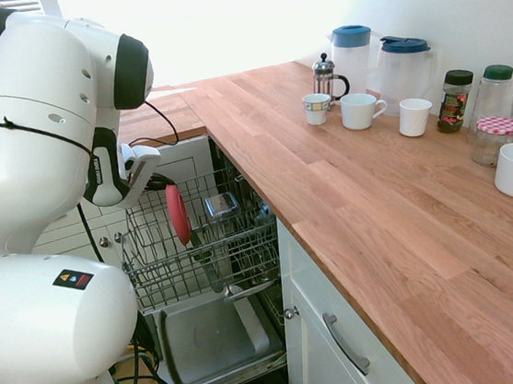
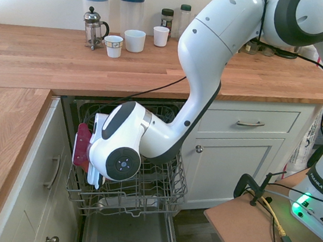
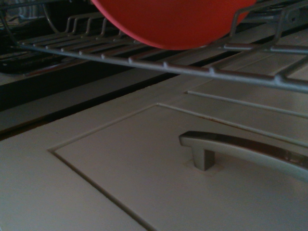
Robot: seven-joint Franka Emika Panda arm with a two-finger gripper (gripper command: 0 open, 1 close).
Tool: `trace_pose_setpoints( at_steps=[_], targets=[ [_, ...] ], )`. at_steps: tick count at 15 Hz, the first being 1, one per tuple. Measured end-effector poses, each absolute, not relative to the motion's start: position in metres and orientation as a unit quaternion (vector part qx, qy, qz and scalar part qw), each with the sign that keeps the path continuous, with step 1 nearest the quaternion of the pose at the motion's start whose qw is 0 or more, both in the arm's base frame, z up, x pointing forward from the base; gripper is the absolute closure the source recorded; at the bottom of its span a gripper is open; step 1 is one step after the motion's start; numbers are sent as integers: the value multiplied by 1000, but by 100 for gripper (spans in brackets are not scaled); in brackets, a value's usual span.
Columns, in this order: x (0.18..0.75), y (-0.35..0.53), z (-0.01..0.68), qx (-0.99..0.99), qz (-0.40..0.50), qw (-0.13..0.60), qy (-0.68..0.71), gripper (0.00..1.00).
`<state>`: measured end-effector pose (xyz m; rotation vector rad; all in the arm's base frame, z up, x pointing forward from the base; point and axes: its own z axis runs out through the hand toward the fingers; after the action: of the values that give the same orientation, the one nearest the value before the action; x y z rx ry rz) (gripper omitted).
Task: Put the plate in the dishwasher
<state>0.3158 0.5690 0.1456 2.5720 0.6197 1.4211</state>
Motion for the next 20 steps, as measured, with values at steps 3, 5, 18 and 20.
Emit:
trace_pose_setpoints(
  at_steps=[3, 5, 18, 20],
  targets=[
    [318, 570, 145, 856, 466, 63, 213, 0],
    [320, 572, 141, 859, 460, 56, 215, 0],
    [285, 601, 163, 861, 452, 23, 231, 0],
    [273, 603, 181, 862, 453, 16, 229, 0]
  ],
)
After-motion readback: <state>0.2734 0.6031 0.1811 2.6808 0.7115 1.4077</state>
